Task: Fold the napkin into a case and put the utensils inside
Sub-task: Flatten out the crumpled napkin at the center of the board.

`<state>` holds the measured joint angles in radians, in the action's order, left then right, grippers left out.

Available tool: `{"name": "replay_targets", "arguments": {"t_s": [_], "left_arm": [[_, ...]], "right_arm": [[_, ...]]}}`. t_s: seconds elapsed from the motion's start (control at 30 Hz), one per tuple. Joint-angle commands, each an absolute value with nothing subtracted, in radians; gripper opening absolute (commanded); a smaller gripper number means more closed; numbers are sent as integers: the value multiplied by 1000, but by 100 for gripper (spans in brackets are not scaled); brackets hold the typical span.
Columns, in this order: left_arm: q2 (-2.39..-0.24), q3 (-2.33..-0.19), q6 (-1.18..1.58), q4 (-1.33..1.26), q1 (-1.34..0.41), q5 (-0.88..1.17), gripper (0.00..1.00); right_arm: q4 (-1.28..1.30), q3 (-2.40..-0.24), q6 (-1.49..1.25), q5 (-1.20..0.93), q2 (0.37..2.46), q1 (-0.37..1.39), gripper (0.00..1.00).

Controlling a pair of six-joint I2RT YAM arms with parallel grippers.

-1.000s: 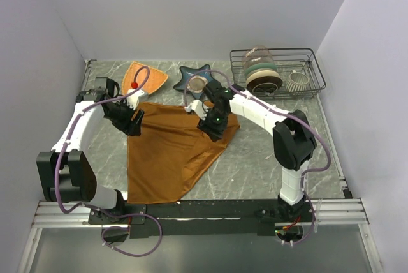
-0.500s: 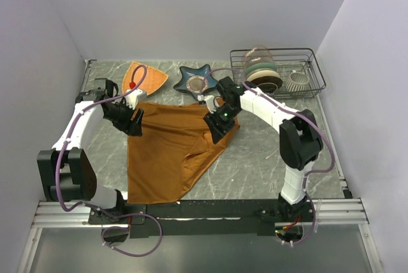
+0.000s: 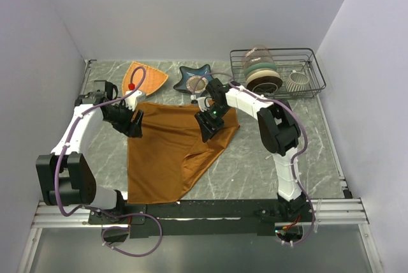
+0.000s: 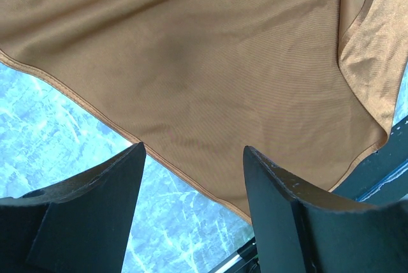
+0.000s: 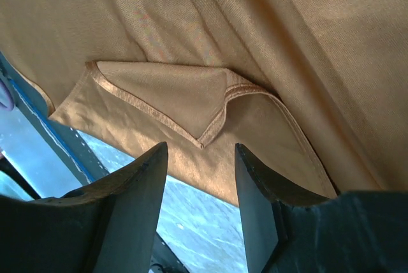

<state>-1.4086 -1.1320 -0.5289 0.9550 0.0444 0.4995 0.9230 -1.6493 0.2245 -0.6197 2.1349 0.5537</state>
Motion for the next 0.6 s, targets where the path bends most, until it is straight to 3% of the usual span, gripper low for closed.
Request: {"name": "replay_targets", "arguments": {"t_s": [0.0,0.33,0.57], "left_arm": [[-1377,-1117,-517,930,46,511,69],[-1373,-1120,-506,928,46,523,69],[-1362,-1137,-502,936,46,537,69]], "right_arm": [[914,-1684,203,-661,2144,571,54],[848,-1599,181,-681,2149,572,40],[827,-1552,161,-669,2143,572,42]]}}
